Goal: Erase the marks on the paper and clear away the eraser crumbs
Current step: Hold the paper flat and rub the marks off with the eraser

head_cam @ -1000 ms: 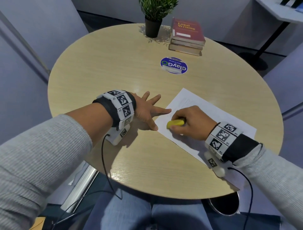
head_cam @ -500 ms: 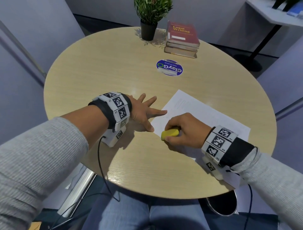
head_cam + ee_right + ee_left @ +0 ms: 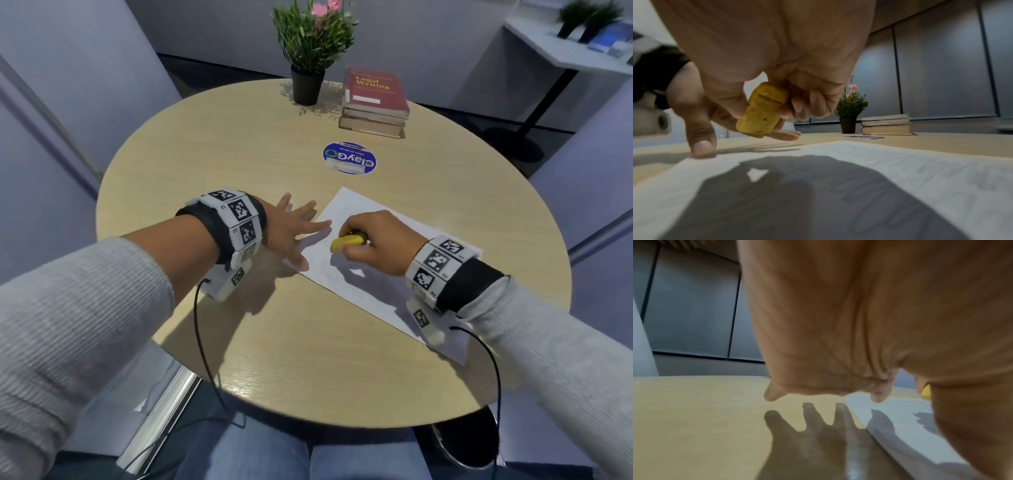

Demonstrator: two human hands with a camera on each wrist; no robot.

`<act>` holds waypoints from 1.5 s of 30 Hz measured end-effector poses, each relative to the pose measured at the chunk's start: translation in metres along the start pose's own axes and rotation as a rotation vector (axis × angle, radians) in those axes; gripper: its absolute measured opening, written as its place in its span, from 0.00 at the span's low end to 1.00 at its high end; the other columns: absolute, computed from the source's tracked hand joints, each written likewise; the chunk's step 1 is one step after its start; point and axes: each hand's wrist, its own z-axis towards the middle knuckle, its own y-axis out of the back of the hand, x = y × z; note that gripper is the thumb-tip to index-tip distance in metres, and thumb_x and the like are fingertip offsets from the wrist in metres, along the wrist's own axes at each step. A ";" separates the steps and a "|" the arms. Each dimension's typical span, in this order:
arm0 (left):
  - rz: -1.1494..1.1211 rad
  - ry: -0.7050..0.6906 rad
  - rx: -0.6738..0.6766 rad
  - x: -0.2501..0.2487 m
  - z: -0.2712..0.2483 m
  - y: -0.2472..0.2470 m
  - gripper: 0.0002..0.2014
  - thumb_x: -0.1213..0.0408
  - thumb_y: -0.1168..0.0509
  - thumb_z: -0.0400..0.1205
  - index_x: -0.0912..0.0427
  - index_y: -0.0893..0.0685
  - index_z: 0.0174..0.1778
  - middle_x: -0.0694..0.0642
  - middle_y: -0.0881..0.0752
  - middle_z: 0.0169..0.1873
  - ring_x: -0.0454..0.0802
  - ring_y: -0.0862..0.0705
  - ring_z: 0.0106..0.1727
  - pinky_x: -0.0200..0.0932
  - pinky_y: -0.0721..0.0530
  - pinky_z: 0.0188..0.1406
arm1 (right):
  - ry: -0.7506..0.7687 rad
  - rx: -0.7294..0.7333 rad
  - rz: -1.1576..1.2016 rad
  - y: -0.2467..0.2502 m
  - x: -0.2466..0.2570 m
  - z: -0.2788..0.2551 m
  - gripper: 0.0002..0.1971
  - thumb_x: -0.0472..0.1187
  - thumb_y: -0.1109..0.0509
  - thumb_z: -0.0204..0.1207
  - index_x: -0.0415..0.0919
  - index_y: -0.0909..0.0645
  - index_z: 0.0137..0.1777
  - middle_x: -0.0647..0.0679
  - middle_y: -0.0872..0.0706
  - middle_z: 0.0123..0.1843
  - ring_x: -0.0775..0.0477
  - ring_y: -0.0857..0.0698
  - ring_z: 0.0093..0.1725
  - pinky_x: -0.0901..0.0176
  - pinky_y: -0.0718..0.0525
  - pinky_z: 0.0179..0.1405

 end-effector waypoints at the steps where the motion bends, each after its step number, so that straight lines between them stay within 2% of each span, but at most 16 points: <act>1: -0.007 -0.017 0.009 -0.001 0.002 0.000 0.44 0.39 0.38 0.81 0.35 0.63 0.82 0.48 0.69 0.83 0.66 0.70 0.81 0.67 0.57 0.77 | 0.004 0.021 -0.039 -0.004 0.003 0.003 0.11 0.47 0.30 0.73 0.41 0.18 0.49 0.48 0.16 0.42 0.47 0.20 0.40 0.52 0.21 0.42; 4: -0.097 -0.050 0.096 0.003 0.007 -0.002 0.43 0.43 0.37 0.82 0.30 0.64 0.80 0.42 0.70 0.82 0.64 0.72 0.81 0.72 0.55 0.78 | -0.015 0.077 -0.147 -0.014 0.009 0.009 0.14 0.52 0.34 0.76 0.42 0.21 0.52 0.48 0.16 0.45 0.45 0.20 0.44 0.52 0.24 0.41; 7: -0.096 -0.039 0.121 0.005 0.009 -0.002 0.44 0.43 0.37 0.82 0.30 0.65 0.80 0.41 0.70 0.81 0.64 0.73 0.81 0.71 0.55 0.78 | -0.041 0.109 -0.201 -0.019 0.008 0.011 0.13 0.51 0.36 0.77 0.44 0.23 0.53 0.48 0.16 0.48 0.43 0.18 0.47 0.54 0.26 0.40; 10: -0.079 -0.039 0.129 0.004 0.010 -0.004 0.45 0.39 0.37 0.80 0.29 0.67 0.79 0.40 0.71 0.81 0.63 0.73 0.80 0.72 0.56 0.77 | -0.024 0.105 -0.212 -0.019 0.008 0.012 0.11 0.50 0.36 0.76 0.43 0.23 0.51 0.46 0.15 0.45 0.41 0.17 0.45 0.51 0.21 0.41; 12: -0.084 -0.046 0.126 0.004 0.010 -0.006 0.45 0.38 0.37 0.79 0.28 0.67 0.79 0.40 0.72 0.81 0.63 0.73 0.80 0.73 0.59 0.75 | 0.044 0.120 -0.208 -0.022 0.012 0.009 0.10 0.49 0.35 0.75 0.43 0.24 0.47 0.46 0.15 0.41 0.41 0.17 0.41 0.50 0.20 0.40; 15: -0.072 -0.042 0.111 0.003 0.010 -0.006 0.46 0.38 0.37 0.79 0.33 0.66 0.81 0.42 0.71 0.81 0.64 0.72 0.81 0.72 0.59 0.76 | 0.095 0.183 -0.149 -0.026 0.015 0.003 0.10 0.50 0.34 0.73 0.44 0.22 0.45 0.47 0.14 0.39 0.44 0.17 0.39 0.49 0.17 0.39; 20: -0.085 -0.040 0.114 0.002 0.010 -0.006 0.46 0.37 0.38 0.79 0.33 0.66 0.81 0.42 0.72 0.81 0.65 0.72 0.81 0.73 0.58 0.75 | 0.025 0.094 -0.166 -0.019 0.008 0.007 0.09 0.50 0.32 0.73 0.47 0.28 0.44 0.46 0.14 0.43 0.42 0.17 0.43 0.47 0.17 0.44; 22: -0.076 -0.036 0.118 0.002 0.010 -0.006 0.46 0.37 0.38 0.79 0.34 0.66 0.81 0.43 0.72 0.81 0.66 0.72 0.81 0.73 0.58 0.75 | 0.079 0.131 -0.141 -0.025 0.012 0.002 0.11 0.52 0.32 0.72 0.44 0.24 0.43 0.47 0.14 0.39 0.43 0.16 0.40 0.48 0.16 0.41; 24: -0.064 -0.035 0.120 0.000 0.007 -0.004 0.46 0.37 0.38 0.79 0.35 0.66 0.81 0.43 0.72 0.81 0.66 0.71 0.81 0.73 0.57 0.75 | 0.077 0.143 -0.141 -0.029 0.013 -0.002 0.12 0.54 0.33 0.71 0.46 0.20 0.43 0.49 0.14 0.37 0.45 0.16 0.39 0.51 0.18 0.38; 28: -0.055 -0.031 0.113 -0.004 0.003 -0.002 0.46 0.39 0.38 0.81 0.37 0.66 0.82 0.46 0.71 0.82 0.68 0.70 0.81 0.72 0.54 0.76 | -0.020 0.008 -0.232 -0.020 0.003 0.006 0.12 0.54 0.32 0.71 0.46 0.21 0.45 0.49 0.15 0.39 0.43 0.17 0.41 0.54 0.22 0.37; 32: -0.063 -0.035 0.125 -0.002 0.003 -0.003 0.46 0.38 0.38 0.80 0.36 0.66 0.82 0.46 0.72 0.82 0.67 0.71 0.80 0.73 0.56 0.75 | 0.078 0.143 -0.070 -0.028 0.009 -0.004 0.12 0.53 0.30 0.69 0.44 0.18 0.40 0.48 0.14 0.35 0.46 0.16 0.37 0.51 0.18 0.37; 36: -0.060 -0.042 0.114 -0.003 0.003 -0.003 0.46 0.39 0.38 0.80 0.37 0.66 0.82 0.47 0.72 0.82 0.68 0.71 0.81 0.73 0.56 0.75 | -0.029 0.019 -0.147 -0.020 0.002 0.004 0.12 0.54 0.31 0.71 0.46 0.19 0.45 0.50 0.15 0.40 0.45 0.17 0.42 0.52 0.19 0.40; 39: -0.076 -0.044 0.124 -0.001 0.005 -0.004 0.47 0.38 0.37 0.79 0.36 0.66 0.82 0.46 0.72 0.81 0.67 0.72 0.80 0.74 0.58 0.75 | 0.056 0.100 -0.065 -0.026 0.006 -0.001 0.13 0.54 0.31 0.68 0.45 0.17 0.41 0.49 0.14 0.35 0.46 0.17 0.37 0.48 0.16 0.39; 41: -0.079 -0.045 0.123 0.001 0.006 -0.005 0.47 0.37 0.37 0.79 0.35 0.66 0.82 0.46 0.72 0.81 0.66 0.72 0.80 0.74 0.59 0.75 | 0.052 0.130 -0.023 -0.027 0.011 -0.004 0.12 0.54 0.30 0.69 0.45 0.16 0.40 0.50 0.13 0.34 0.47 0.16 0.36 0.48 0.16 0.39; 43: -0.080 -0.043 0.120 0.001 0.007 -0.005 0.47 0.37 0.37 0.79 0.35 0.66 0.82 0.46 0.72 0.81 0.67 0.72 0.81 0.74 0.58 0.75 | -0.009 0.056 -0.058 -0.023 0.008 0.000 0.12 0.53 0.30 0.71 0.45 0.16 0.44 0.49 0.13 0.38 0.46 0.16 0.40 0.48 0.16 0.40; 45: -0.082 -0.043 0.119 0.001 0.007 -0.005 0.47 0.37 0.37 0.79 0.35 0.66 0.82 0.46 0.72 0.81 0.67 0.72 0.80 0.74 0.58 0.75 | 0.008 0.021 -0.115 -0.022 0.010 0.001 0.13 0.52 0.31 0.73 0.43 0.16 0.47 0.48 0.14 0.40 0.45 0.17 0.42 0.48 0.17 0.42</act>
